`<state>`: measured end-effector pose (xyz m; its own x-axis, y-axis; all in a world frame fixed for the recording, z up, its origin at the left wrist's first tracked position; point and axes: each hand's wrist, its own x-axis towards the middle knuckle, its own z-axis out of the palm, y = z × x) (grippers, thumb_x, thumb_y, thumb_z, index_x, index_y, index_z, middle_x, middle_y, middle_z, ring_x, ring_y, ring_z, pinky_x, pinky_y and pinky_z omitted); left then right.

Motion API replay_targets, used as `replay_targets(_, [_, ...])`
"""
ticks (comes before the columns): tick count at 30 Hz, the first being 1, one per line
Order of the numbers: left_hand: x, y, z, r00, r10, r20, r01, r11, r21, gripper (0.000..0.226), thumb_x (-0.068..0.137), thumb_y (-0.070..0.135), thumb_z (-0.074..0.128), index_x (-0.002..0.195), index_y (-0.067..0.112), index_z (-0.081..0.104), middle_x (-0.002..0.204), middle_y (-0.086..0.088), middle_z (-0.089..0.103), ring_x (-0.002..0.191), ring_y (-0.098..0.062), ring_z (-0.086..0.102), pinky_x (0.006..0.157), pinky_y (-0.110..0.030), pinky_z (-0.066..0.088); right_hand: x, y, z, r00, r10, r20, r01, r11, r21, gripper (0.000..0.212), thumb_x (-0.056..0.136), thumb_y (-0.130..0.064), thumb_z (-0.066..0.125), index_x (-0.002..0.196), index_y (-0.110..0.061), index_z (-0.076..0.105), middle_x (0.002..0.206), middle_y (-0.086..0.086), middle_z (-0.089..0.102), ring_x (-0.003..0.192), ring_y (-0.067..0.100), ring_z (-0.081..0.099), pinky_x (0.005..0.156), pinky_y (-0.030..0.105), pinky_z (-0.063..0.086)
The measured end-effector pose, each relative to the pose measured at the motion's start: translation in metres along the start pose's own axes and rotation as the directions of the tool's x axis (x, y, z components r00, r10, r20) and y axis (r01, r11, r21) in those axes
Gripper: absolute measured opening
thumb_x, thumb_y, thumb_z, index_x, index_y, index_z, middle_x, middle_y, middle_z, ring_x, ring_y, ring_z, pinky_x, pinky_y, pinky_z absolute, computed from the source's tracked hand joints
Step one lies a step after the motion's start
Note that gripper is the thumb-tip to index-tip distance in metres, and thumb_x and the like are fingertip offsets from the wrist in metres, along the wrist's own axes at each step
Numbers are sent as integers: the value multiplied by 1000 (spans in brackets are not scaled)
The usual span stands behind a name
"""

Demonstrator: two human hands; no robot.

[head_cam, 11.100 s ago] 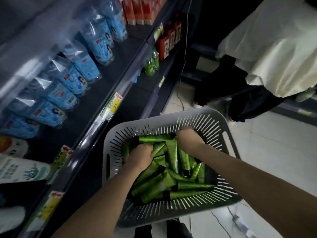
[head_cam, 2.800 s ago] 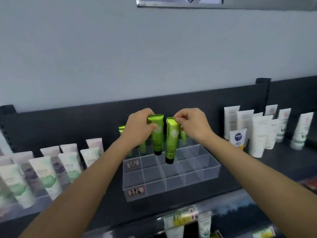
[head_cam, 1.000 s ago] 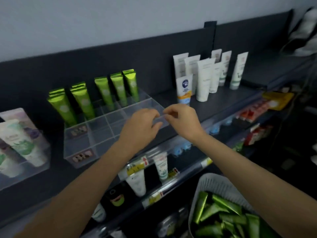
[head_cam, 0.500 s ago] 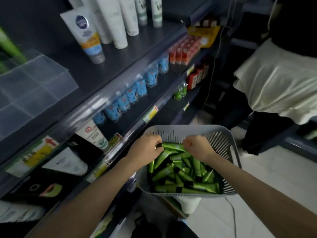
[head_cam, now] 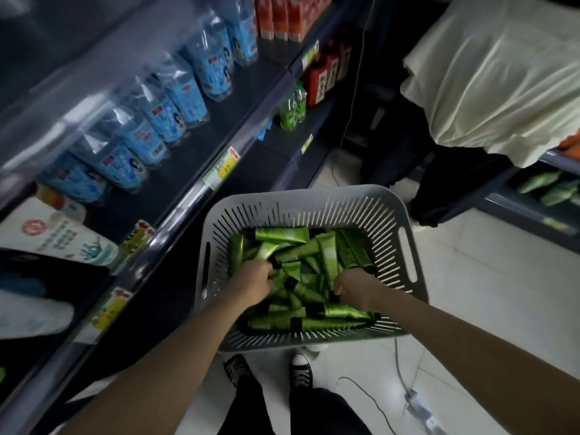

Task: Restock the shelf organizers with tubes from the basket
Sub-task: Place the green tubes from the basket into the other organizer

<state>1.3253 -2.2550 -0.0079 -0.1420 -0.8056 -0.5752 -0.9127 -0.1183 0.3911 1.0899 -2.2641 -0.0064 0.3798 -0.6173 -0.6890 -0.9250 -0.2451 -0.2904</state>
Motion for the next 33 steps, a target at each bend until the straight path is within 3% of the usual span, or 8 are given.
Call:
replay_targets(4, [17,1,20,996,3,91,-4,1000,4,25,92,19,55,114,8,56,109,-12,62,98,-28,60,83,-40,51,18,3,14,1000,-21,-5,21,999,32,26,84,-7,50,100,-9,71,108,14,69,106,30,62,88,33,51])
replay_targets(9, [30,-2,36,999,11,46,-10,1000,-29,26,89,12,57,115,10,59,113,-9,61,103,-27,59,86,-36,50,39,4,0,905,210,-371,-142,969,200,22,83,-4,50,98,-8,66,101,17,66,96,32,63,75,30,49])
replay_targets(12, [32,-6,33,1000,11,-3,-11,999,-32,19,90,8,55,104,9,68,106,-8,63,97,-26,61,77,-31,49,56,7,-13,843,277,-461,-181,953,242,19,82,-4,54,99,-2,61,105,20,61,98,35,61,76,32,48])
replay_targets(16, [33,-10,19,997,-24,-80,15,993,-118,23,93,4,51,109,4,67,111,-13,65,103,-28,61,85,-32,49,81,5,-26,838,397,-373,-200,861,468,27,85,-7,59,110,0,57,113,20,61,106,35,58,82,33,48])
replay_targets(19, [32,-8,0,988,-53,-149,25,983,-182,32,94,7,52,126,4,58,125,-15,60,113,-27,57,87,-25,42,91,5,-21,856,464,-227,-281,788,548,17,84,-12,62,95,1,62,106,20,65,102,34,61,73,28,43])
replay_targets(23, [29,-7,-22,975,-61,-213,14,976,-218,22,94,8,53,113,4,63,109,-15,65,86,-21,57,67,-26,41,90,6,-23,842,492,-219,-277,744,607,24,88,-17,52,84,0,69,95,20,70,92,34,65,73,28,46])
replay_targets(28, [15,-1,-47,964,-52,-260,-4,978,-211,18,93,7,53,108,4,62,102,-14,64,77,-18,52,57,-25,33,77,-8,-37,909,361,-209,-235,857,458,18,91,-12,48,76,-5,53,87,17,65,91,32,62,72,31,44])
replay_targets(33, [7,-7,-65,950,-80,-301,13,976,-218,11,92,7,52,95,11,62,93,-10,66,77,-18,55,60,-26,35,86,-31,-17,938,328,-109,-266,886,380,34,81,-29,70,63,-10,48,62,1,48,73,21,55,64,27,42])
